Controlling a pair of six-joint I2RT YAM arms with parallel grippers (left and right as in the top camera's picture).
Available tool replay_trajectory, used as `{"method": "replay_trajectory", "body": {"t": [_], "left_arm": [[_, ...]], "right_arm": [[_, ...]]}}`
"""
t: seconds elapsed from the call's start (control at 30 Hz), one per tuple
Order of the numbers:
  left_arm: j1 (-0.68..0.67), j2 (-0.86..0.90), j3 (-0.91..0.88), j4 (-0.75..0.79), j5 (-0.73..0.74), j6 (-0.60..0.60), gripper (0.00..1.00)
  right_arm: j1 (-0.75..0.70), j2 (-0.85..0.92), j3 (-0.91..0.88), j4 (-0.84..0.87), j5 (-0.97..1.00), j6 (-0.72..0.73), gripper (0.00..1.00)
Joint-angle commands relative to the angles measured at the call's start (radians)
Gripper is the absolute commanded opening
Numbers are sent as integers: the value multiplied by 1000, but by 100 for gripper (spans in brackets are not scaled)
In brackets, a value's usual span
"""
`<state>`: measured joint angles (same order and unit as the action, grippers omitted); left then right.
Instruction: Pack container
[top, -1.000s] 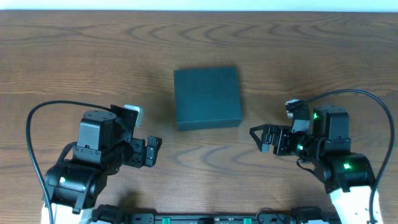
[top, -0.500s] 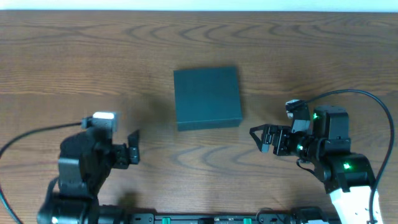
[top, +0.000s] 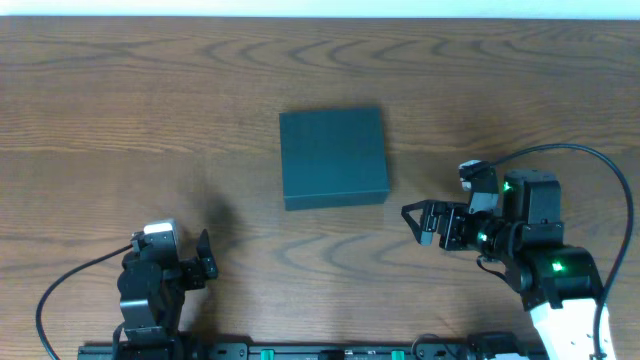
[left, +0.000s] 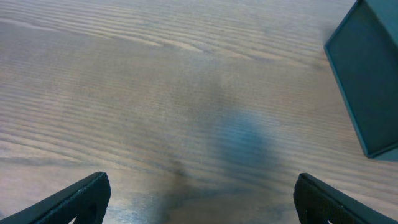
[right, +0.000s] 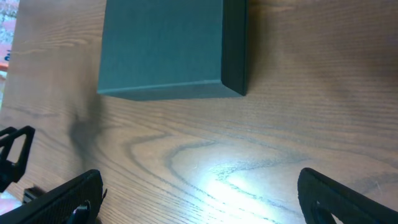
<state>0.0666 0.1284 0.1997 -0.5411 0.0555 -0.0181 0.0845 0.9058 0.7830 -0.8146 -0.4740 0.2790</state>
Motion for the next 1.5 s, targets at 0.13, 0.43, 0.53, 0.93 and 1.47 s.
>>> {"method": "replay_trajectory", "body": {"t": [0.13,0.43,0.53,0.93,1.47], "left_arm": [[7,-85,-57,15,-26,19,95],[5,-125,-57,14,-37,19,95],[5,-125,-57,15,-37,18,95],[5,-125,-57,15,-37,18,95],[5,-125,-57,15,-37,18,95]], "right_arm": [[8,0,-2,0,0,-3,99],[8,0,-2,0,0,-3,99],[8,0,-2,0,0,-3,99],[9,0,-2,0,0,-3,99],[8,-12,-2,1,8,-12,99]]}}
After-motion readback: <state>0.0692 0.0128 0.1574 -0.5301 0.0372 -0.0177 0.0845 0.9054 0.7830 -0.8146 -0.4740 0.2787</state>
